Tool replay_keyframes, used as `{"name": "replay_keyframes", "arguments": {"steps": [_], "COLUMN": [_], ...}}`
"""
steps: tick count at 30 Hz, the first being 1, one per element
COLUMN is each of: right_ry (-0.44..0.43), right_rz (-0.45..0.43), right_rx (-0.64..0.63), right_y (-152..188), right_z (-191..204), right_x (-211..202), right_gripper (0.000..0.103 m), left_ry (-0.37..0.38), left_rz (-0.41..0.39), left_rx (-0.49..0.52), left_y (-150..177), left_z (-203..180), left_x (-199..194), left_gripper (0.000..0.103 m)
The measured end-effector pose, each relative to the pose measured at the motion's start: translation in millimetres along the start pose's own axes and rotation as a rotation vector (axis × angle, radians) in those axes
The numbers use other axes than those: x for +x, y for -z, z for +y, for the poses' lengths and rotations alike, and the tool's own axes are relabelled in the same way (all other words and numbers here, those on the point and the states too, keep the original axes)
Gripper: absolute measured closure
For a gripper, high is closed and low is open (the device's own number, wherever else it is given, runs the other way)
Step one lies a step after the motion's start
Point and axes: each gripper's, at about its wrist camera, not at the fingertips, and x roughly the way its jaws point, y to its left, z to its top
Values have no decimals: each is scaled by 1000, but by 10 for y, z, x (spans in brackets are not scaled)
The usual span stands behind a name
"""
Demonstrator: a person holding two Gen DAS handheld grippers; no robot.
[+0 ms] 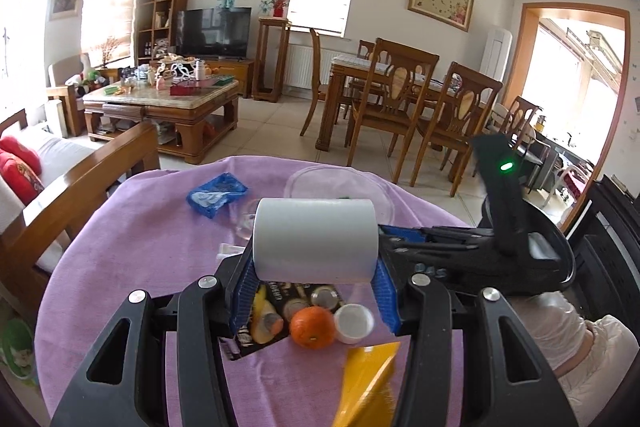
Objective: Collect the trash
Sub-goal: 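Move both items over the black bin and open both tools to release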
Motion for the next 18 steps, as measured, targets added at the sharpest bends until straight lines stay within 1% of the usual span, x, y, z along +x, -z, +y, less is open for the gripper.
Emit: {"name": "replay_keyframes", "arguments": {"steps": [3,7,9,13,18], "right_ry": [-31,-32,-9,35,91], "right_rz": [-77,-180,-228,-296,-347], "right_rx": [13,24,34,72,128], "right_y": [61,207,303,513,792], "right_z": [-87,-264,-407,-724,-1170], "right_x": [-482,-1167,-1511,-2083,-2603], "right_gripper": [72,72,72,72,72], "left_ry": [26,67,90,142,212], "left_rz": [1,2,4,16,36], "left_rx": [28,73,95,134,193], "left_y": [-17,-36,-41,-35,-2], "left_z": [-215,-571,-776,-1176,-1746], "left_x": [40,123,182,318,522], "left_gripper": [54,54,54,54,54]}}
